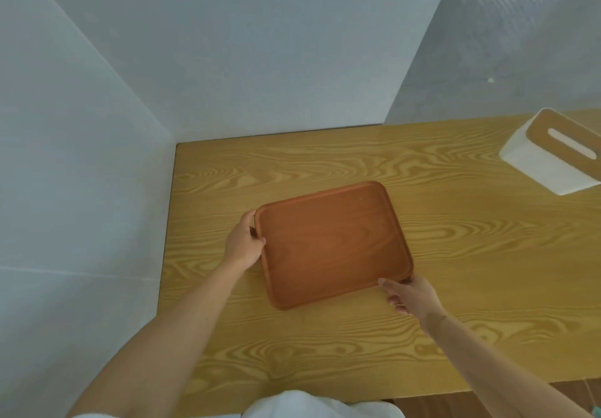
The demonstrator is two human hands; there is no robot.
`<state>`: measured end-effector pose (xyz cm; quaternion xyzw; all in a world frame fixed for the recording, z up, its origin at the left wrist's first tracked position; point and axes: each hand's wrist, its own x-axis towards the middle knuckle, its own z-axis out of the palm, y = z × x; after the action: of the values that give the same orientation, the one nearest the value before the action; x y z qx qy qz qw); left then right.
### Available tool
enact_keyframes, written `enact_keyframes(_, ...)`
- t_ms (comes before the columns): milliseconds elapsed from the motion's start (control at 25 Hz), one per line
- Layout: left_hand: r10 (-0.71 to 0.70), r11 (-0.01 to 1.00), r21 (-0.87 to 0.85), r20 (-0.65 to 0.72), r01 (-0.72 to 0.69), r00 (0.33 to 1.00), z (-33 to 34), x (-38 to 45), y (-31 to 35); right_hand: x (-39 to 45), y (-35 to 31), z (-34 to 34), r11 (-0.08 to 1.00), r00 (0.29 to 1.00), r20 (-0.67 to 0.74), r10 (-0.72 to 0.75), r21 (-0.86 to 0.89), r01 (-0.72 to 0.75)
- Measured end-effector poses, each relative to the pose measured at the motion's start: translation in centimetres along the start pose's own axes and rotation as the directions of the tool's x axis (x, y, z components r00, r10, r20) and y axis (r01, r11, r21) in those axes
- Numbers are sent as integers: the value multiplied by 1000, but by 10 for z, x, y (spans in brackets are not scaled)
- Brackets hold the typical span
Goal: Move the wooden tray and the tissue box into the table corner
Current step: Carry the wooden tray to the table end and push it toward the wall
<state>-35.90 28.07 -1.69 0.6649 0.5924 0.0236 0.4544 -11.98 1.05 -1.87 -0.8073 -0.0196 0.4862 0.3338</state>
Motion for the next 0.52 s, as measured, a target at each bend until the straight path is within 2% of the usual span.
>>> enact_keyframes(160,65,990,126,49,-71,997,20,25,13,7,10,-5,996,995,-54,85,23,-84)
enact_keyframes(360,95,959,263,65,-109,993,38,36,22,9,14,-14,993,990,-90,109,-34,-113)
enact_keyframes(440,107,944,304,77,-126,991,43,34,24,8,16,-17,989,989,-112,102,-99,-113)
enact_keyframes(520,125,926,351,64,-139,990,45,30,25,5,14,-19,962,989,-137,57,-256,-91)
